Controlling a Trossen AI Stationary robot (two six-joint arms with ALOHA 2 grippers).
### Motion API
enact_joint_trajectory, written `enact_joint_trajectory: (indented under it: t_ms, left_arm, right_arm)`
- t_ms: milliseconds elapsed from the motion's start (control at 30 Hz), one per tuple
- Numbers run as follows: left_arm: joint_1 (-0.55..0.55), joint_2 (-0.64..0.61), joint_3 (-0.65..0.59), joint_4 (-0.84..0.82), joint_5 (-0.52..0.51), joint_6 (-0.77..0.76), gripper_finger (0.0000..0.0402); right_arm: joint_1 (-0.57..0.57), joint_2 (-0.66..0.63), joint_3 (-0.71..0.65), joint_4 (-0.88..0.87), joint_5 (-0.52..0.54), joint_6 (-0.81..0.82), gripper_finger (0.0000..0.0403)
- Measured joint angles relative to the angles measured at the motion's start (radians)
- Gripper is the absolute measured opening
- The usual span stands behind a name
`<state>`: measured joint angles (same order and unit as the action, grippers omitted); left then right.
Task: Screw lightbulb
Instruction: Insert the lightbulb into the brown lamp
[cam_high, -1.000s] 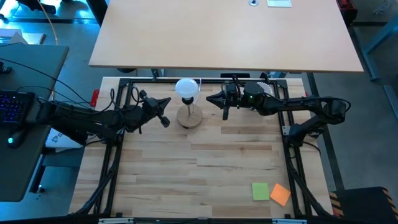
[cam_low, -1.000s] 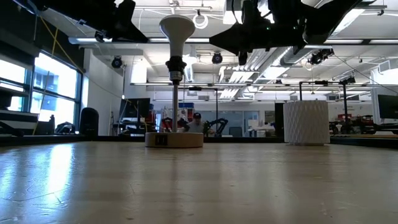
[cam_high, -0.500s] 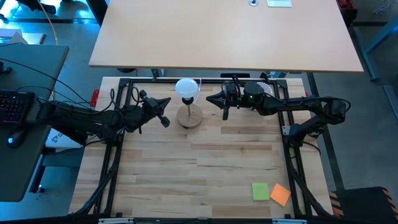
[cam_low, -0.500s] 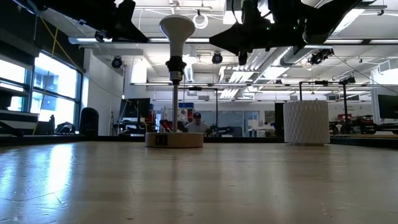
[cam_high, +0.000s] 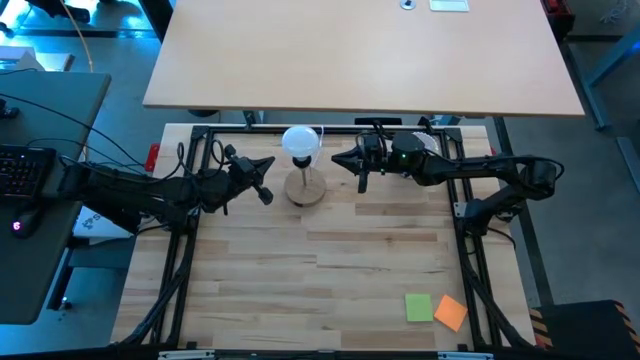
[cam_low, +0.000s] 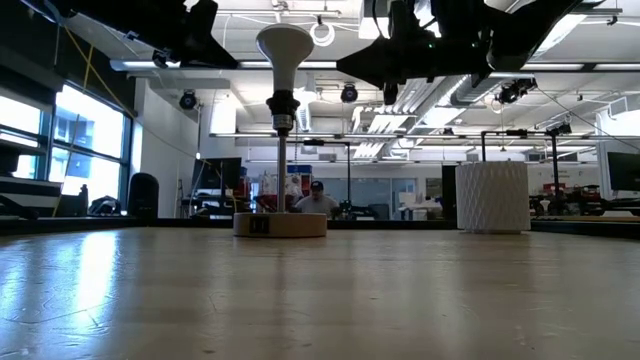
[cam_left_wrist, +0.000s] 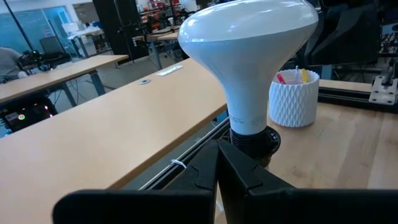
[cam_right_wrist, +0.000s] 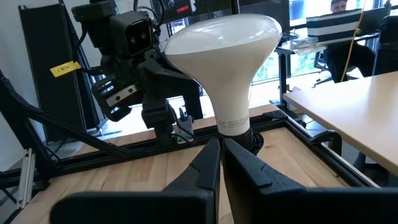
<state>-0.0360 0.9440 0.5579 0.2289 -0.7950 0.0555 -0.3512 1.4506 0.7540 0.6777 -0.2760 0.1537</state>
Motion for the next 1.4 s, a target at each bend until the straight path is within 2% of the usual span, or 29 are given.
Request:
enact_joint_trajectory:
  t_ms: [1167,1400]
  left_arm:
    - [0.0,0.0,0.0,0.005,0.0,-0.003,0.0001]
    - [0.0,0.0,0.0,0.005,0.0,-0.098,0.0001]
  right_arm:
    - [0.06,0.0,0.0,0.016,0.045,-0.092,0.0016]
    - [0.048,0.0,0.0,0.039,0.045,-0.139,0.0016]
